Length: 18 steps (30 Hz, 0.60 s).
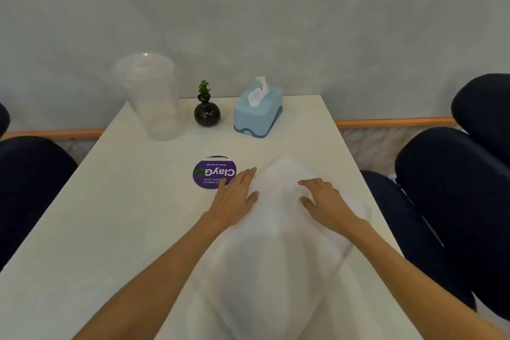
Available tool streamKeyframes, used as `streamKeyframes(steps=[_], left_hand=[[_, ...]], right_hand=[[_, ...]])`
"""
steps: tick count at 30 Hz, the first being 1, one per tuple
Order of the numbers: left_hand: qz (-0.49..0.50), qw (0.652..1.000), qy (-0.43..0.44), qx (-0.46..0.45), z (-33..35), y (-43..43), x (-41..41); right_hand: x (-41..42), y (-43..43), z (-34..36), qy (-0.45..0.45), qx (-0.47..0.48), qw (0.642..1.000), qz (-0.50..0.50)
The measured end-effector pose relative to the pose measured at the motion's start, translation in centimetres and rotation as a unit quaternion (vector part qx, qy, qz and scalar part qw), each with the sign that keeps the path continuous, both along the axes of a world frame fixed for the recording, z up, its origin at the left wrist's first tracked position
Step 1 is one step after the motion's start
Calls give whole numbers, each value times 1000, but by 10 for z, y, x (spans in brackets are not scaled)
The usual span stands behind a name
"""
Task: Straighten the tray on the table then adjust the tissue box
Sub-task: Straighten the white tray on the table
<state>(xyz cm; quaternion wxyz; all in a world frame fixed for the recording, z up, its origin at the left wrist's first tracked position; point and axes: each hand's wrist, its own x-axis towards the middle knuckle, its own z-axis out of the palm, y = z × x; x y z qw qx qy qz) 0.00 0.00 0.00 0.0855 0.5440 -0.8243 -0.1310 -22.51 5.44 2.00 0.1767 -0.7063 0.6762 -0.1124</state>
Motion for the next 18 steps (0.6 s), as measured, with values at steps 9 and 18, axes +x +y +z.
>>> streamKeyframes(steps=[9,18], left_hand=[[41,999,-10,17,-15,-5,0],[61,998,-30,-10,-14,-12,8]], right_hand=[[1,4,-12,6,49,998,-31],[-11,36,-11,82,-18,982,-169]])
